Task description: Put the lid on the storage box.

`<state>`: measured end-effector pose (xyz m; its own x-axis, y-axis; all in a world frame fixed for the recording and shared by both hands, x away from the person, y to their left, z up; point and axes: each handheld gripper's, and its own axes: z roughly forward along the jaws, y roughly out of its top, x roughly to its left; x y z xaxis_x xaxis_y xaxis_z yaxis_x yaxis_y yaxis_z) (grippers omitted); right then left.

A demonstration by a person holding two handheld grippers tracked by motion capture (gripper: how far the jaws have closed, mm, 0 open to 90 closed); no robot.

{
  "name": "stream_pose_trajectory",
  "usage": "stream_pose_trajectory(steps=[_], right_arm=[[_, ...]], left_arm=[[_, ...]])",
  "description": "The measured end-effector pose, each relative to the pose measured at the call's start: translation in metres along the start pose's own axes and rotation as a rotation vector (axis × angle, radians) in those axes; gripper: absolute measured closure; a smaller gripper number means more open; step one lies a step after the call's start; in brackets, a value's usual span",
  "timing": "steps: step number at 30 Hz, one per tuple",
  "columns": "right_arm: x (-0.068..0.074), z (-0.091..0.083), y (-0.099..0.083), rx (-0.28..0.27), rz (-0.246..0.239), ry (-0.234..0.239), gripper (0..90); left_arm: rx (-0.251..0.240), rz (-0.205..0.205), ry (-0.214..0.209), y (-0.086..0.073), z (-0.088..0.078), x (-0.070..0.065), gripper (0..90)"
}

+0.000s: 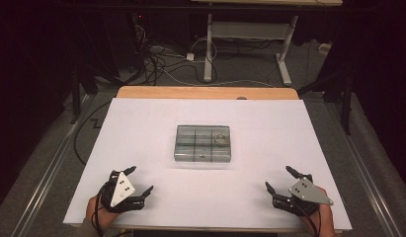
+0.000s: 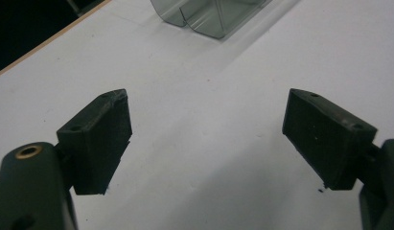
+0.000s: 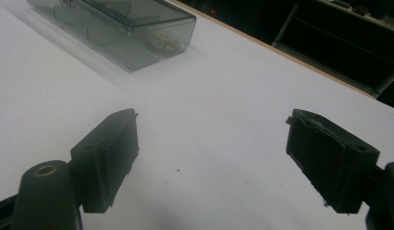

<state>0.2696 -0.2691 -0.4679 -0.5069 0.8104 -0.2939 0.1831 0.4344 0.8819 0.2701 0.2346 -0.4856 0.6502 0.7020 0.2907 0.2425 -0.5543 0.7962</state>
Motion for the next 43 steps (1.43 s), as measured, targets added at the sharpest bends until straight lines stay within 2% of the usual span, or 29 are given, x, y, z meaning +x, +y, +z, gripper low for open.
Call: stream_pose_trajectory(steps=[7, 25, 43], right_arm=[[0.0049, 0.0001, 0.0021, -0.008, -0.027, 0.002, 18.7], [0.0031, 0.0048, 0.0008, -0.002, -0.009, -0.008, 19.0], [0.0036, 0.0059, -0.0005, -0.009, -0.01, -0.001, 19.7]], left_arm=[[-0.006, 0.013, -0.008, 0.0014, -0.0004, -0.0023, 16.0], [-0.003, 0.018, -0.03, 0.0018, 0.005, -0.003, 16.0], [-0.008, 0.026, -0.021, 0.0045, 0.0032, -0.0038, 16.0]])
